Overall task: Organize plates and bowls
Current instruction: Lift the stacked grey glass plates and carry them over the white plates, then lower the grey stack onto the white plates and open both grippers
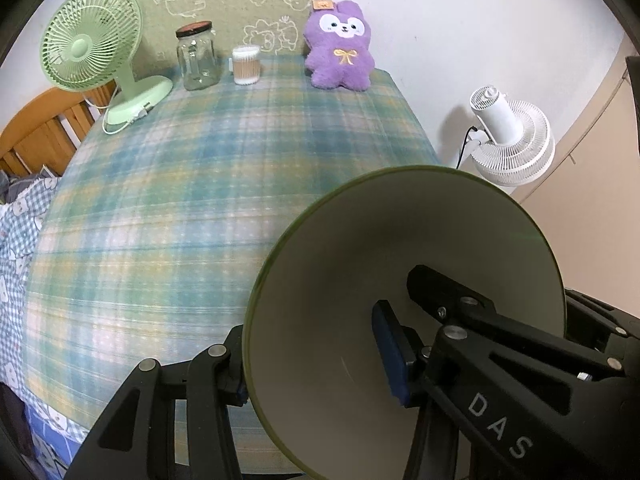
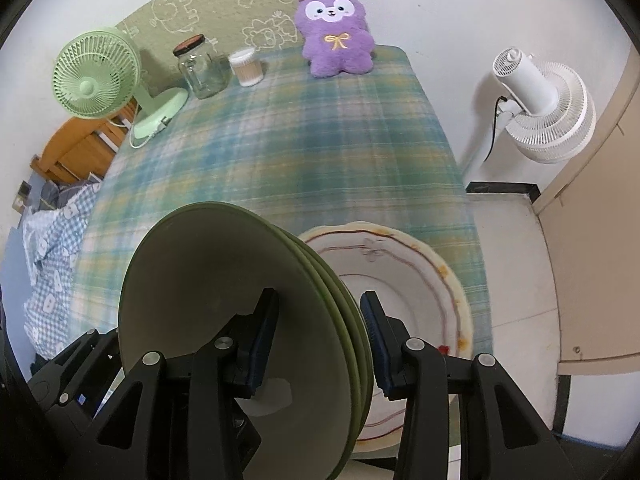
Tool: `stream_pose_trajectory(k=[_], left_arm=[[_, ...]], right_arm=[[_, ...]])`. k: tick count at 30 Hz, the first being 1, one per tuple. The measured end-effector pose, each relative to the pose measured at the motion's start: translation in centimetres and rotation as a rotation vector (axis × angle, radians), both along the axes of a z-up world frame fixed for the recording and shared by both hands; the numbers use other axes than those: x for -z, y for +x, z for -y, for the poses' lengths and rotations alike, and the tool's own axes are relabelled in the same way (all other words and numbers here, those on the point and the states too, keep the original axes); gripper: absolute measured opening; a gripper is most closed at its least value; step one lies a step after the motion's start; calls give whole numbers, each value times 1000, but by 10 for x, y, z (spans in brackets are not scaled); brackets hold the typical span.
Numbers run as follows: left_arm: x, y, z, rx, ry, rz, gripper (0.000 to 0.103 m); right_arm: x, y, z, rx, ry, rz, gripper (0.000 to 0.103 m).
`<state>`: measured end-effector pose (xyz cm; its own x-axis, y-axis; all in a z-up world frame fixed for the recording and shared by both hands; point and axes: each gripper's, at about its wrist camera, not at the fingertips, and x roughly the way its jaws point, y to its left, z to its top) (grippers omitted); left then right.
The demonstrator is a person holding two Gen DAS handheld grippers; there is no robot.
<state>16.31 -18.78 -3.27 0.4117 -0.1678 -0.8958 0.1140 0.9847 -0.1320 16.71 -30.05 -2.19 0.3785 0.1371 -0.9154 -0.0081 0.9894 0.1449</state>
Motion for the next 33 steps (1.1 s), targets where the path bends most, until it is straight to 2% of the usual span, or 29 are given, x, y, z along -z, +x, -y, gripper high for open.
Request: stream_pose_trajectory(k=[14,17,22,25,33], left_arm=[[31,10,35,-15,21,-70,51],[31,11,41,-4,43,-57,50],[30,13,45,-4,32,-67,50],[31,13,50,3,56,-54,50],[32,13,50,8,59,-53,50]], right_arm=[[39,13,38,2,21,-83,46],[42,15,42,4,29,-85,46],[42,16,48,13,30,-84,46],[44,17,52,18,38,-87,46],[46,18,54,13,43,-78,47]])
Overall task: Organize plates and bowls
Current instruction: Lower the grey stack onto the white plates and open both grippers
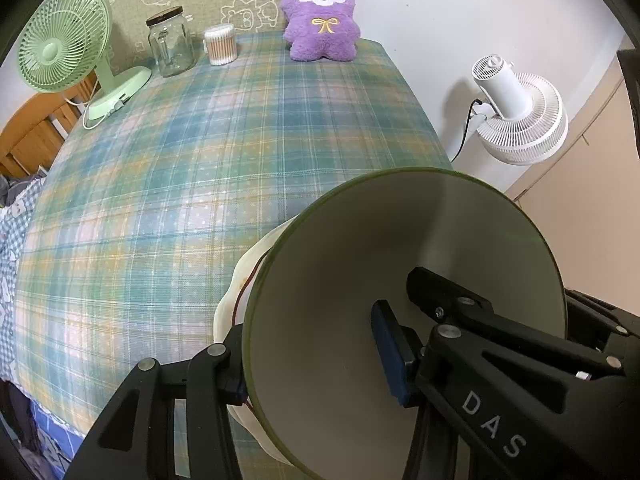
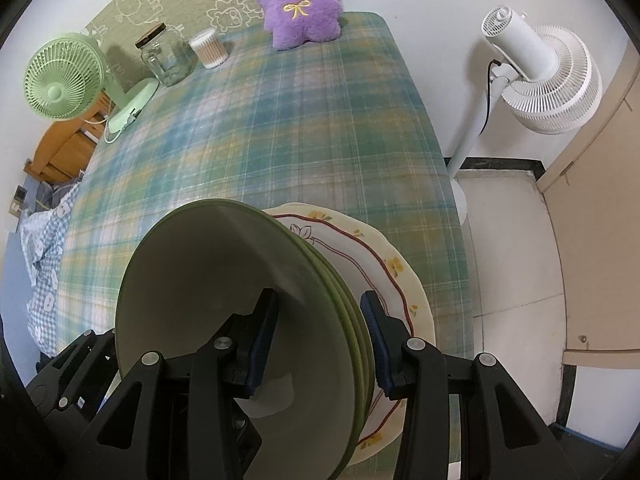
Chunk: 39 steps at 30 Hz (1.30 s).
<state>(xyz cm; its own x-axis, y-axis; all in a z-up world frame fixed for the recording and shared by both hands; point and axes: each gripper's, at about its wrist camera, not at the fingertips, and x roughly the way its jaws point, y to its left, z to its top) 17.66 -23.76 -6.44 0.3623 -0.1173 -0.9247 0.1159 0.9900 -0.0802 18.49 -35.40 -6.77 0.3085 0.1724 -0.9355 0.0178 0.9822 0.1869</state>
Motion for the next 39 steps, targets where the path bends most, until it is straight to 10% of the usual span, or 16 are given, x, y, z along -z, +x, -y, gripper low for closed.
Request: stream_pose_trajectory(k=[13,39], left_arm=[[-4,-8,-6,-9,40,29,80],[-92,-37,-82,-2,10,280,86]], right_arm=[[-9,-8,0,-11,-69,27,59],[-107,-50,-44,72,-191,284,72]])
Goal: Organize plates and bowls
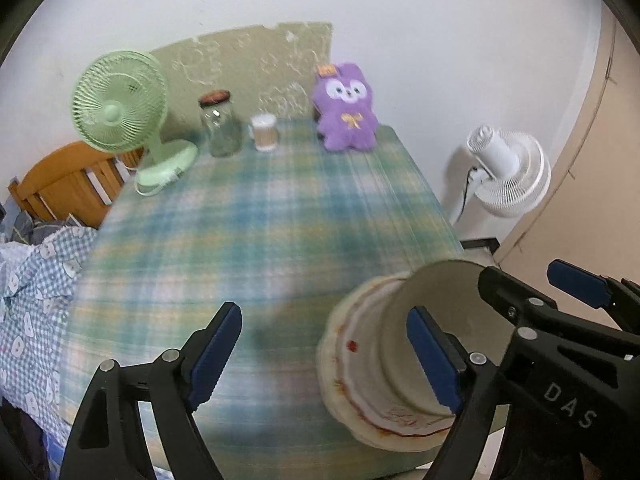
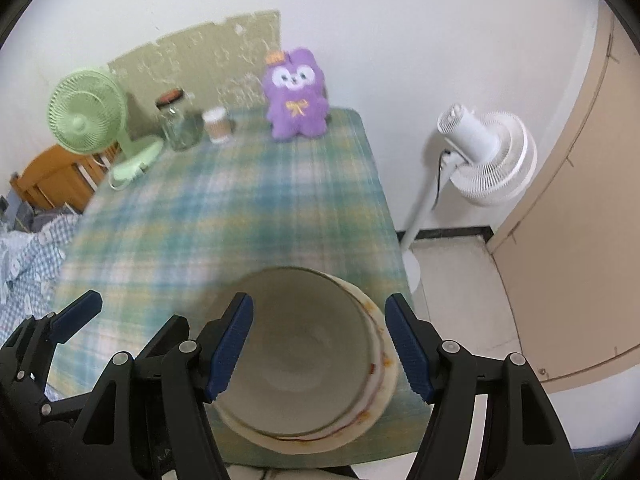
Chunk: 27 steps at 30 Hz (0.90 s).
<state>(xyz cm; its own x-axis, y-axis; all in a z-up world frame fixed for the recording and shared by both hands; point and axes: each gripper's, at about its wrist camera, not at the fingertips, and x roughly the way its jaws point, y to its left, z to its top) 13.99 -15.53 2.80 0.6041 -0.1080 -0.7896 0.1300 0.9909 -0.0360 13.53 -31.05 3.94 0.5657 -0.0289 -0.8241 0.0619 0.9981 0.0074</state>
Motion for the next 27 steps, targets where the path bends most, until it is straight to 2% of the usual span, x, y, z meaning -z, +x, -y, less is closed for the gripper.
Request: stream_pose_trajectory(k=[6,10,12,19,23,27], left_arm=[[-19,-8,-57,-9,1,80,86],[-26,-14,-97,-2,2,126,86],[-26,-17,-116,10,16,148,86],[-17,-33,-168,44,58,206,88],[-6,-41,-185,39,36,215,90],[10,-49,-190,21,49,244,93]], right_arm=[[-23,-11,-51,14,3,76,72],[-29,-23,-87,11,78,132,72],[-30,-27,-104,22,77,155,72],[-20,-45,-158,48,33,215,72],[-12,-56,-170,53,29,235,74],[1,-63,-180,41,1,259,77]])
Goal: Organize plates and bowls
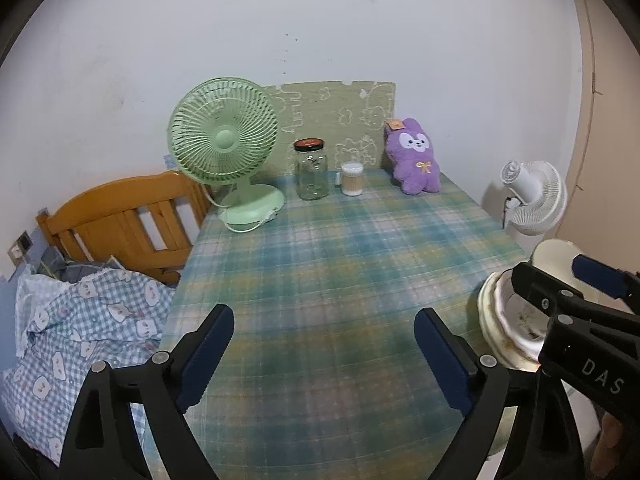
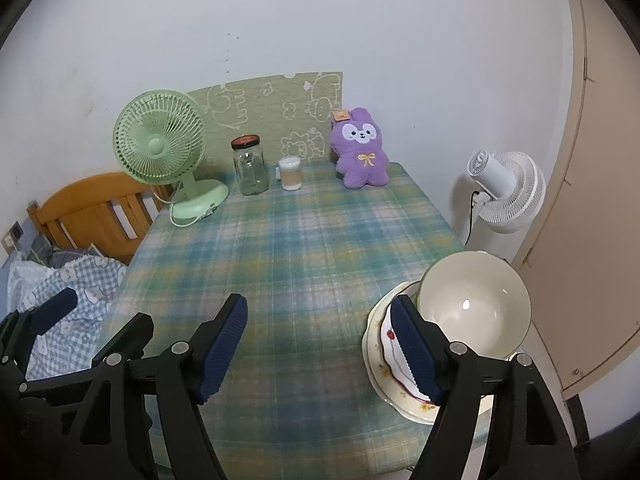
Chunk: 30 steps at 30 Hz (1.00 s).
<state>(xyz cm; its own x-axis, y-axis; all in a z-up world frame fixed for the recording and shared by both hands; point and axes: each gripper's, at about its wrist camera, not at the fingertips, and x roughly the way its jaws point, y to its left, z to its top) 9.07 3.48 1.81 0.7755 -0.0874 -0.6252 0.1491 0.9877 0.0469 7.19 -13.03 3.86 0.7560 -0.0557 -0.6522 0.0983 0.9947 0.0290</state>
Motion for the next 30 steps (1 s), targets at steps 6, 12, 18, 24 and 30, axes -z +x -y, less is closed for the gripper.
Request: stream_pose_trajectory(k=[6,12,18,24,30], left_arm=[[17,-14,-12,-10,-41,11,97],[33,-27,-15,-45,-55,53,100],[41,-33,-21,-80,-101,85,102],[36,-40,-16,-53,-98,128,103],[33,-42,-14,-59,-92,137,103]], right_arm=[[20,-14,-3,-4,-9,43,82],[35,-32,2,11,-15,92,88],[48,-41,7,16,-30,111,92],[48,-47,10,16,-31,134,92],[47,-49,11,16,-27,138,92]])
